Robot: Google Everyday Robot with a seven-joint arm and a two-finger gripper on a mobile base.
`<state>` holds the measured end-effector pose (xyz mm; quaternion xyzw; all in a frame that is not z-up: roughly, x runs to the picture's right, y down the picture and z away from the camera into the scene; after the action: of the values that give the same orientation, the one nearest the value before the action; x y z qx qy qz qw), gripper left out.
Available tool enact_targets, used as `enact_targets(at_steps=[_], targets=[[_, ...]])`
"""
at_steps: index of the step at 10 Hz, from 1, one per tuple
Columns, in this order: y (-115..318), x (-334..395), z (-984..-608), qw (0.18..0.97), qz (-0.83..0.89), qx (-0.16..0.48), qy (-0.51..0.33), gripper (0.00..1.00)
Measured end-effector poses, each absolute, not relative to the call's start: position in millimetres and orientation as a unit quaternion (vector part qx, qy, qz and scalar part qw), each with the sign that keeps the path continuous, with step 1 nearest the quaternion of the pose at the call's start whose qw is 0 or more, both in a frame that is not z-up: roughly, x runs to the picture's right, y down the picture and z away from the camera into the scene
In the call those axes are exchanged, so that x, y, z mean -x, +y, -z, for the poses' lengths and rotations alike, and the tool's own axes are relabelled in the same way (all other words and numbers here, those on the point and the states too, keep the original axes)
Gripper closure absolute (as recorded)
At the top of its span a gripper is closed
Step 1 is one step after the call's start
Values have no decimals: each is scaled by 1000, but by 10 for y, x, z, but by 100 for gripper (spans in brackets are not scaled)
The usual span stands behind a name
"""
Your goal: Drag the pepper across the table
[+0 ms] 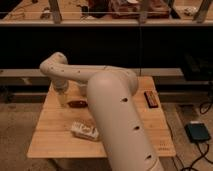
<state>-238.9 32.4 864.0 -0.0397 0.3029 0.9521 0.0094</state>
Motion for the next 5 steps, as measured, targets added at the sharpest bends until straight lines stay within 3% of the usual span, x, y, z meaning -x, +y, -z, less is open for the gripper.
enact_targets(at_steps=[5], targets=[[297,1999,-8708,-44,-952,45,300,20]])
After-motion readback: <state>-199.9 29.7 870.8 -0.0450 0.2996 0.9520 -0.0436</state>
